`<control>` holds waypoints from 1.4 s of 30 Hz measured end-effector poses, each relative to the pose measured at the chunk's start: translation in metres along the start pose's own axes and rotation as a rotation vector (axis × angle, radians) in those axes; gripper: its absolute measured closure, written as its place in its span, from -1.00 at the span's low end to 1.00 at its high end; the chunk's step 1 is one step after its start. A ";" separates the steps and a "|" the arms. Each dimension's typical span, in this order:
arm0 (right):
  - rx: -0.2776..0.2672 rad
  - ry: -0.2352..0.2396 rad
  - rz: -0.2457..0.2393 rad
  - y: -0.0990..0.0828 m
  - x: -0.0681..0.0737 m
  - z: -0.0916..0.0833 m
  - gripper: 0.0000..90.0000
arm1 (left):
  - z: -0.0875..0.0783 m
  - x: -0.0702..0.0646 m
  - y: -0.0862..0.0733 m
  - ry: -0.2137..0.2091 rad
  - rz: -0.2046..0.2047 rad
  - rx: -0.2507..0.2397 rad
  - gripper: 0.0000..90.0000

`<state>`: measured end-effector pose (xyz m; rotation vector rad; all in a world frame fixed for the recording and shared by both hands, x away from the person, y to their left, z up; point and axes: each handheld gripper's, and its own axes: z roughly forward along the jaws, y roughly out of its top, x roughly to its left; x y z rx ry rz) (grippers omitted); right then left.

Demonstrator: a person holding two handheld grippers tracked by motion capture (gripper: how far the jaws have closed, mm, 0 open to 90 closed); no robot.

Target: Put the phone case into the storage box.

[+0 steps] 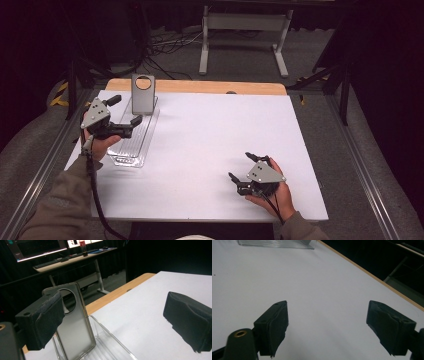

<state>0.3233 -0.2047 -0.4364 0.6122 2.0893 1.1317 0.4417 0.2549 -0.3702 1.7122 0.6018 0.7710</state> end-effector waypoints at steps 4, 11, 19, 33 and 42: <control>-0.006 -0.004 -0.003 0.001 0.001 -0.004 -0.58 | -0.001 -0.005 0.001 -0.004 -0.002 -0.002 -0.91; -0.021 -0.009 0.001 0.003 0.002 -0.008 -0.59 | -0.010 -0.017 0.001 -0.016 -0.005 -0.020 -0.91; -0.029 -0.008 -0.003 0.005 0.002 -0.009 -0.59 | -0.017 -0.035 0.002 -0.045 0.023 -0.030 -0.91; -0.035 -0.003 -0.008 0.006 0.004 -0.012 -0.60 | -0.031 -0.054 0.004 -0.078 0.024 -0.048 -0.91; -0.047 -0.002 -0.005 0.008 0.004 -0.013 -0.60 | -0.035 -0.068 -0.003 -0.106 0.019 -0.033 -0.91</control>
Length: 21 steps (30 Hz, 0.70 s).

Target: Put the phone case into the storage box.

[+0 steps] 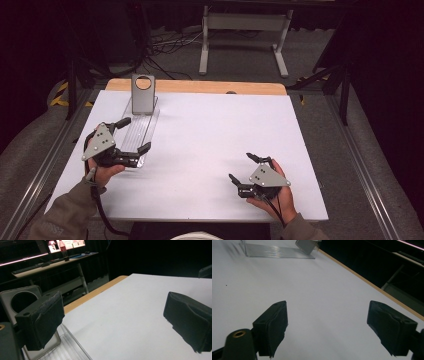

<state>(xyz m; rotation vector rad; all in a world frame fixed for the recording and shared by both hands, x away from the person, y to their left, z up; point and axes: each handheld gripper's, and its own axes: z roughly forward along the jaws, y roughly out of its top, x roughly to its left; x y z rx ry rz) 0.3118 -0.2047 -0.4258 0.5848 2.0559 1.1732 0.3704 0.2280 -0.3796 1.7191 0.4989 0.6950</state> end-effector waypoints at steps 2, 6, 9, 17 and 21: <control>-0.001 0.000 -0.001 0.000 0.000 0.000 -0.60 | 0.000 -0.003 0.000 -0.006 0.004 0.000 -0.91; -0.005 0.003 -0.003 0.000 0.000 -0.001 -0.61 | 0.000 -0.009 -0.001 -0.022 0.007 0.003 -0.91; -0.008 0.001 -0.005 0.001 0.000 -0.001 -0.61 | -0.002 -0.013 -0.003 -0.029 0.011 0.005 -0.91; -0.005 0.006 -0.011 0.000 0.001 0.000 -0.61 | -0.005 -0.027 -0.009 -0.049 0.015 0.012 -0.90; -0.004 0.011 -0.009 -0.001 0.003 0.000 -0.62 | -0.004 -0.034 -0.014 -0.061 0.021 0.038 -0.91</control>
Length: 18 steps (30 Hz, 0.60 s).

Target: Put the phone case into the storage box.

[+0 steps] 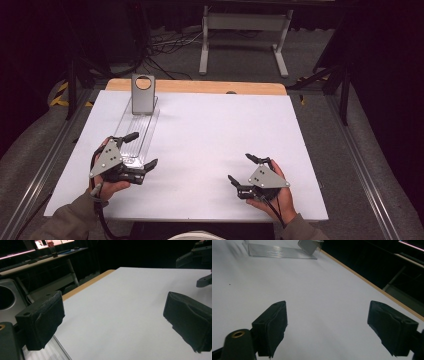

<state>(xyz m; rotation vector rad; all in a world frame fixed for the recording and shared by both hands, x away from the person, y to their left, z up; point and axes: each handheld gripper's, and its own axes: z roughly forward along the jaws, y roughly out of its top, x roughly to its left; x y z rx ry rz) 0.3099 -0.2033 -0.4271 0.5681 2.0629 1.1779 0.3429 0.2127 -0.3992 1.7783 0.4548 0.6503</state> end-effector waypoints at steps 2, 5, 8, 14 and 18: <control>-0.002 0.000 0.002 0.000 0.000 0.000 -0.62 | 0.001 -0.002 -0.002 -0.001 -0.011 0.000 -0.91; -0.004 -0.005 0.000 -0.001 0.001 -0.002 -0.62 | 0.002 -0.007 -0.009 0.003 -0.035 0.005 -0.91; -0.009 -0.010 -0.002 0.000 0.002 -0.004 -0.62 | 0.002 -0.012 -0.014 0.005 -0.042 0.020 -0.91; -0.014 -0.010 -0.006 0.001 0.003 -0.004 -0.63 | 0.001 -0.017 -0.021 -0.006 -0.046 0.050 -0.92; -0.017 0.001 -0.011 0.001 0.005 -0.005 -0.62 | -0.003 -0.019 -0.022 0.008 -0.051 0.042 -0.92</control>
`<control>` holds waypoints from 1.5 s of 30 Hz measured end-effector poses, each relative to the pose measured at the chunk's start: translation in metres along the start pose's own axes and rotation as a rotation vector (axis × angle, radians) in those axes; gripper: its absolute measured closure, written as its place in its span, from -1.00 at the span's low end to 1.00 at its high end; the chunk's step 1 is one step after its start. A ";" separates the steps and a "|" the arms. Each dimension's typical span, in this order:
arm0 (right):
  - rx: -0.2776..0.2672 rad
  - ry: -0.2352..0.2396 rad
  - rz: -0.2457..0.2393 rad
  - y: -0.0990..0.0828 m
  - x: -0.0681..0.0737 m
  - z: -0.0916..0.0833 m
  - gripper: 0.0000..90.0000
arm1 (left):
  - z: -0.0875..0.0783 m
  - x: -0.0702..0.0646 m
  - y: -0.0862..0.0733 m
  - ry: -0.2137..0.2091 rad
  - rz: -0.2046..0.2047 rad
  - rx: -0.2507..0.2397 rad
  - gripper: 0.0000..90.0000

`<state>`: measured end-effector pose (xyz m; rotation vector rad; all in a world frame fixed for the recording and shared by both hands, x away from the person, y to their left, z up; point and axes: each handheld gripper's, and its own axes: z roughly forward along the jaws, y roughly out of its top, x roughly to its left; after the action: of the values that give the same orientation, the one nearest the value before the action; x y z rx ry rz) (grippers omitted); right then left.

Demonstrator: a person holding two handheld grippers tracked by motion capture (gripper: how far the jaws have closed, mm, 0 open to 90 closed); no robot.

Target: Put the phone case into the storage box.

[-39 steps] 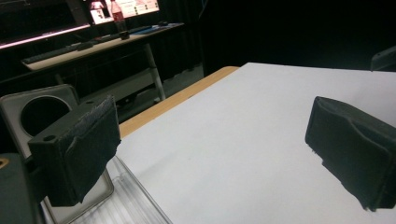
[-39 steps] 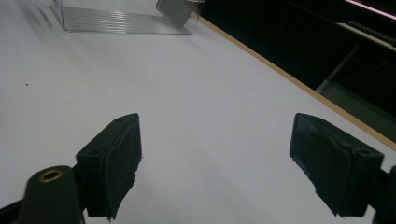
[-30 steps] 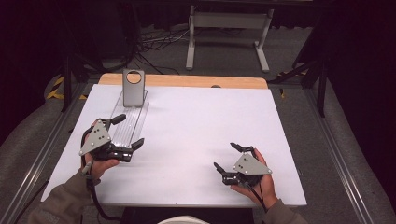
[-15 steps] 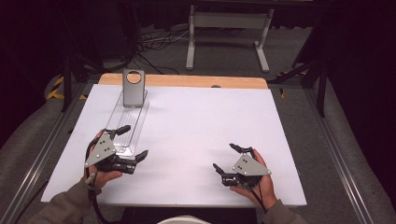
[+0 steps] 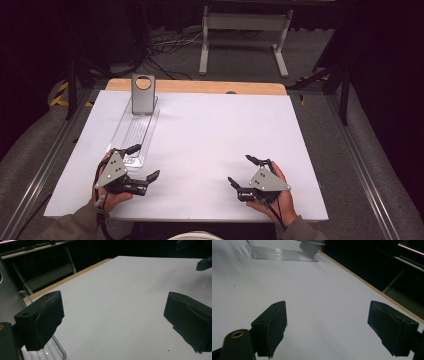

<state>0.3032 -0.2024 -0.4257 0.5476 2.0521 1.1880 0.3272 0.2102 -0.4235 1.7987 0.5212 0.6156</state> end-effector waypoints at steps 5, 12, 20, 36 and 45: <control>-0.011 0.006 -0.016 0.002 0.002 -0.001 -0.63 | -0.001 0.000 -0.002 0.009 -0.002 0.015 -0.92; -0.010 -0.011 -0.022 0.001 -0.001 -0.005 -0.63 | 0.003 -0.001 -0.002 -0.006 -0.006 0.018 -0.92; -0.011 -0.023 -0.019 0.002 -0.001 -0.007 -0.63 | 0.001 -0.001 -0.002 -0.013 0.000 0.011 -0.92; -0.009 -0.039 -0.014 0.001 -0.002 -0.008 -0.62 | 0.005 0.000 -0.002 -0.029 -0.008 0.021 -0.91; -0.005 -0.038 -0.005 0.001 -0.003 -0.008 -0.62 | 0.006 -0.001 -0.002 -0.029 -0.010 0.025 -0.91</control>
<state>0.2994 -0.2079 -0.4209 0.5582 2.0170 1.1716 0.3304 0.2060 -0.4274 1.8247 0.5196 0.5774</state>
